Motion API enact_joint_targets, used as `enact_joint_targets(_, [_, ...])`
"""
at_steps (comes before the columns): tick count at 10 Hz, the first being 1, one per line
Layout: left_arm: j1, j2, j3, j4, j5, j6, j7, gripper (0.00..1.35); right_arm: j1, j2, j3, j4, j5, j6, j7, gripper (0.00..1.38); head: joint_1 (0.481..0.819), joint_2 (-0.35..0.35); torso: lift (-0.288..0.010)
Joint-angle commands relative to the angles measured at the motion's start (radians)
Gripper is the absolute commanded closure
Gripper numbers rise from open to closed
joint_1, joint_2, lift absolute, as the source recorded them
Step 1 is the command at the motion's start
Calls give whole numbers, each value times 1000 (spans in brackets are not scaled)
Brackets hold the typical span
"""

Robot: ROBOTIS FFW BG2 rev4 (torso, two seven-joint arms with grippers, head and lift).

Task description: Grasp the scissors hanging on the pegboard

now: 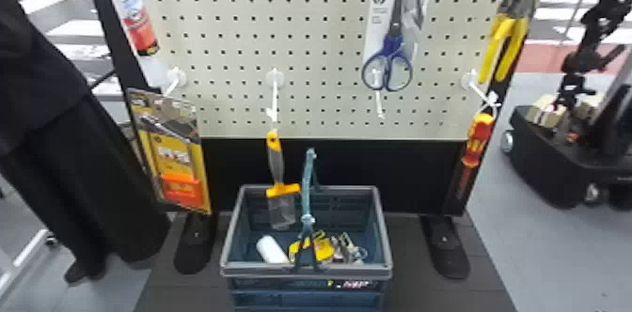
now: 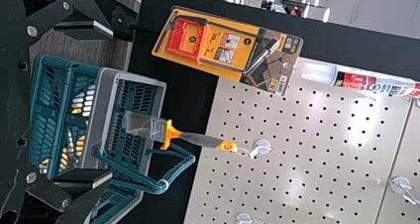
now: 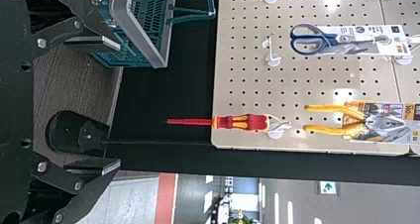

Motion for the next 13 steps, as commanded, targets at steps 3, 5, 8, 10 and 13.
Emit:
enact_joint_targets(3, [-2, 0, 0, 0, 0, 2, 0, 292, 2, 1, 0, -2, 0, 2, 0, 441, 549, 0, -100])
enact_joint_targets(5, [-2, 0, 0, 0, 0, 2, 0, 292, 2, 1, 0, -2, 0, 2, 0, 441, 549, 0, -100])
enact_joint_targets(8, [-2, 0, 0, 0, 0, 2, 0, 292, -20, 1, 18, -54, 0, 42, 0, 435, 549, 0, -100])
enact_joint_targets(10, [-2, 0, 0, 0, 0, 0, 0, 292, -48, -18, 40, -81, -6, 75, 0, 433, 549, 0, -100])
enact_joint_targets(13, [-6, 2, 0, 0, 2, 2, 0, 292, -144, -98, 78, -96, -20, 127, 0, 433, 549, 0, -100])
